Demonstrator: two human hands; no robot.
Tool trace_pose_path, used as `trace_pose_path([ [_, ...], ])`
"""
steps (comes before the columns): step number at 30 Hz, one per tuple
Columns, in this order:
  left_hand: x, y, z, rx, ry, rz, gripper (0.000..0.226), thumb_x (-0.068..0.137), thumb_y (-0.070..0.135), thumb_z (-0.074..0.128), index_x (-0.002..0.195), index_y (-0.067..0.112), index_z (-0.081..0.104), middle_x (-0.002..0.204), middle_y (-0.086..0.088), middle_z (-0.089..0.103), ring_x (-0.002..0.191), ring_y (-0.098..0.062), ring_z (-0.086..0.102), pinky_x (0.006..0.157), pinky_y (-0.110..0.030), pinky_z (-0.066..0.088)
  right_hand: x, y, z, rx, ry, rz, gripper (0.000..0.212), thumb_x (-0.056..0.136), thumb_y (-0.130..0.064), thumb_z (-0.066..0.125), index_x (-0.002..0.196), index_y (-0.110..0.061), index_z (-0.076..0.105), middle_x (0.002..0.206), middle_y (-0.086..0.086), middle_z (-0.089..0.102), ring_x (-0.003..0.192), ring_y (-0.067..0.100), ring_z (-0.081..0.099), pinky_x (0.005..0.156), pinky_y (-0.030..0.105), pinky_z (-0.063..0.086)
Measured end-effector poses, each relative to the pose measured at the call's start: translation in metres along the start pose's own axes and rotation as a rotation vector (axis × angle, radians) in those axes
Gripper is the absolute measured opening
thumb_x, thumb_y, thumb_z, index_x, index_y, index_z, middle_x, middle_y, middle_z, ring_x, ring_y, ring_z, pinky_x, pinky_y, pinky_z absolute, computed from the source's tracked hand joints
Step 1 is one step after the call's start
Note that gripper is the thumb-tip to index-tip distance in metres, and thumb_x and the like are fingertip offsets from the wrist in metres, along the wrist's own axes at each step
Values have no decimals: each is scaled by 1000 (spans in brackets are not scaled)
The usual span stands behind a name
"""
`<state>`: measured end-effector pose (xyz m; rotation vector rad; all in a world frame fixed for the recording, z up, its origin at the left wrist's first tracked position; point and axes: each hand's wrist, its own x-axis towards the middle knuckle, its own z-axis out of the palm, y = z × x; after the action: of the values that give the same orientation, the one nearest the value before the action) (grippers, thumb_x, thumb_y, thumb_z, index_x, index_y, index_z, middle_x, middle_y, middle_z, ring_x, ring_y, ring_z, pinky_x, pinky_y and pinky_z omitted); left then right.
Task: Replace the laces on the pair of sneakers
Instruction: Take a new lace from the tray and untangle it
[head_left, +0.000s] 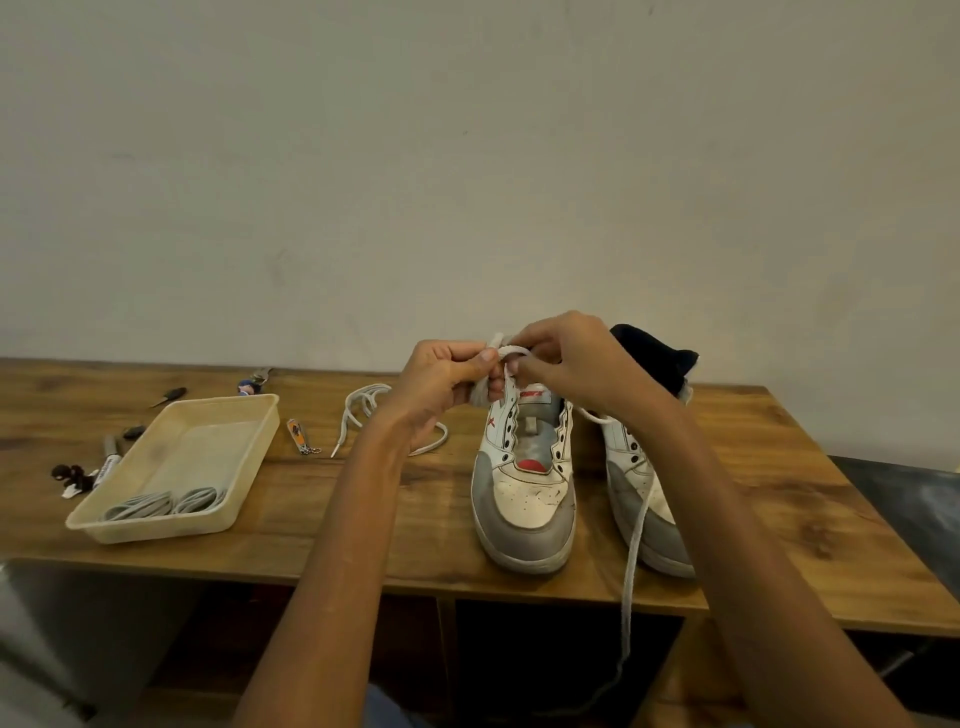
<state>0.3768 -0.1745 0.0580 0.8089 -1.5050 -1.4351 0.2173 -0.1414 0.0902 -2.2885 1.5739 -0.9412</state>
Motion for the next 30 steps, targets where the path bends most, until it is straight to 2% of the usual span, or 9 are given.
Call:
trace_pose_path([
  [3, -1, 1, 1, 6, -7, -22, 18, 92, 6, 51, 96, -2, 67, 70, -4, 66, 64, -12, 64, 64, -22, 55, 2, 7, -1, -181, 212, -99, 22, 93, -10, 54, 105, -10, 72, 92, 8, 74, 86, 24, 67, 79, 36, 51],
  [7, -4, 5, 7, 6, -251, -76, 28, 89, 20, 50, 103, 1, 65, 81, -6, 70, 76, -13, 68, 75, -25, 57, 3, 10, 1, -416, 573, -303, 19, 80, -7, 60, 91, -8, 76, 73, 6, 74, 63, 27, 69, 60, 34, 52],
  [9, -5, 7, 7, -18, -348, -82, 32, 85, 23, 50, 105, 2, 64, 82, -5, 71, 78, -13, 68, 77, -26, 57, 2, 11, 6, -396, 621, -275, 20, 81, -10, 59, 90, -9, 76, 72, 5, 73, 62, 27, 68, 58, 35, 53],
  [13, -7, 9, 2, -123, -376, -8, 33, 85, 21, 48, 105, 0, 63, 78, -2, 69, 73, -11, 66, 71, -22, 56, 1, 14, 18, -288, 430, -62, 23, 94, -18, 52, 102, -12, 73, 83, 8, 73, 76, 28, 66, 65, 34, 47],
  [17, -6, 8, -4, -261, -244, 46, 31, 81, 21, 51, 97, 2, 69, 74, -1, 67, 68, -10, 65, 66, -20, 56, 5, 15, 32, -142, 181, 19, 22, 93, -12, 52, 86, 2, 67, 70, 15, 64, 67, 31, 57, 62, 40, 46],
  [19, -3, 7, -4, -328, -133, 85, 32, 81, 22, 52, 100, 0, 65, 72, 0, 66, 68, -9, 65, 68, -20, 56, 6, 11, 36, -48, 26, 36, 22, 92, -8, 52, 80, 4, 67, 72, 17, 68, 68, 32, 64, 68, 45, 53],
  [24, 6, 0, -7, -281, 248, 218, 18, 93, 11, 51, 98, 1, 65, 76, -2, 71, 75, -14, 69, 75, -24, 57, -5, -14, 23, 327, -568, 169, 24, 98, -16, 47, 79, -9, 61, 66, 5, 64, 62, 17, 65, 68, 25, 53],
  [27, 5, -7, -7, -46, 280, 251, 13, 90, 10, 56, 88, 9, 69, 79, -1, 71, 78, -16, 68, 79, -32, 56, -9, -22, 5, 537, -508, 179, 30, 100, -21, 41, 84, -5, 60, 62, 4, 59, 57, 14, 62, 56, 19, 47],
  [30, 6, -10, -3, 161, 127, 267, 15, 90, 12, 57, 83, 8, 69, 78, -13, 65, 80, -24, 57, 79, -45, 47, -8, -20, -7, 725, -305, 255, 30, 99, -27, 44, 81, -9, 60, 55, -3, 56, 54, 11, 59, 60, 21, 50],
])
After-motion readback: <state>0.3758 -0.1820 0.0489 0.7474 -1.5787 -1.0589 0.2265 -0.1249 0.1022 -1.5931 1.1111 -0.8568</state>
